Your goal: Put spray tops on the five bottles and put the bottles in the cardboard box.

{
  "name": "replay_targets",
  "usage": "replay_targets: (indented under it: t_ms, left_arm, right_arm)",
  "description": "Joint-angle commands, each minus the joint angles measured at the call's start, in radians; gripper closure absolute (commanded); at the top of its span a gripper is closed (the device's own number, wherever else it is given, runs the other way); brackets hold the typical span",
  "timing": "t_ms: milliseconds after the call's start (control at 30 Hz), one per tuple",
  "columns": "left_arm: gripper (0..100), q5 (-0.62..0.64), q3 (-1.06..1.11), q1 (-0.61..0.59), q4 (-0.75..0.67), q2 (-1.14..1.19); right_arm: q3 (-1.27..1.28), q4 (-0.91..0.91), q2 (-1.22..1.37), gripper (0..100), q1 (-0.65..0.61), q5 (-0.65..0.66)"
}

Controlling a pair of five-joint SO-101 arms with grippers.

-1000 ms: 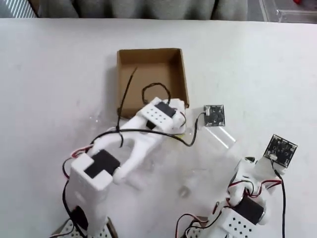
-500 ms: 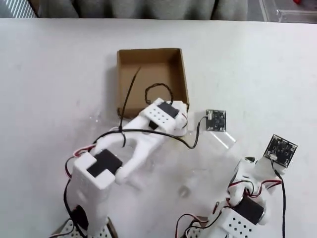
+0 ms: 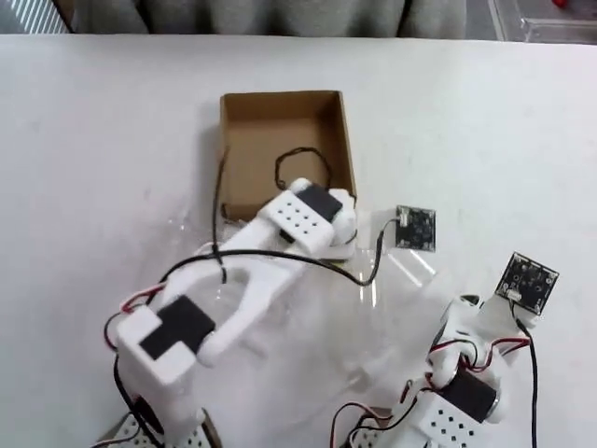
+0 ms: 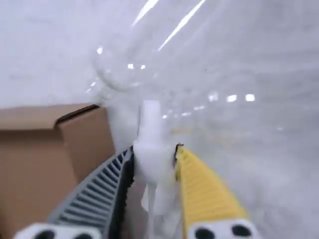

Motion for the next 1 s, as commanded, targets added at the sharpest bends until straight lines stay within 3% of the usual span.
replay_targets:
  t_ms: [0,167,467,733,833,967]
  left_arm:
    - [98,0.072,-0.031,-0.074,0.057,-0.177]
    - [98,0.187,-0.031,-0.160,0.077,-0.295]
    - [98,0.557,0.115,-0.265,0.104,-0.570]
    - [98,0.694,0.423,-0.518,0.095,-0.947]
    - [98,0.724,0.562,-0.644,0.051,-1.047]
    - [98,0.827,0.783,-0.803,-0.137,-1.130]
  right_arm:
    - [0.008,0.007,-0.008,98.2,-0.010,0.009]
    - [0.008,0.007,-0.007,98.2,-0.010,0.009]
    - [0.008,0.005,-0.007,98.2,-0.010,0.009]
    - [0.008,0.005,-0.008,98.1,-0.010,0.012]
    - [0.008,0.005,-0.008,98.1,-0.004,0.107]
    - [0.008,0.007,-0.008,98.2,0.004,0.331]
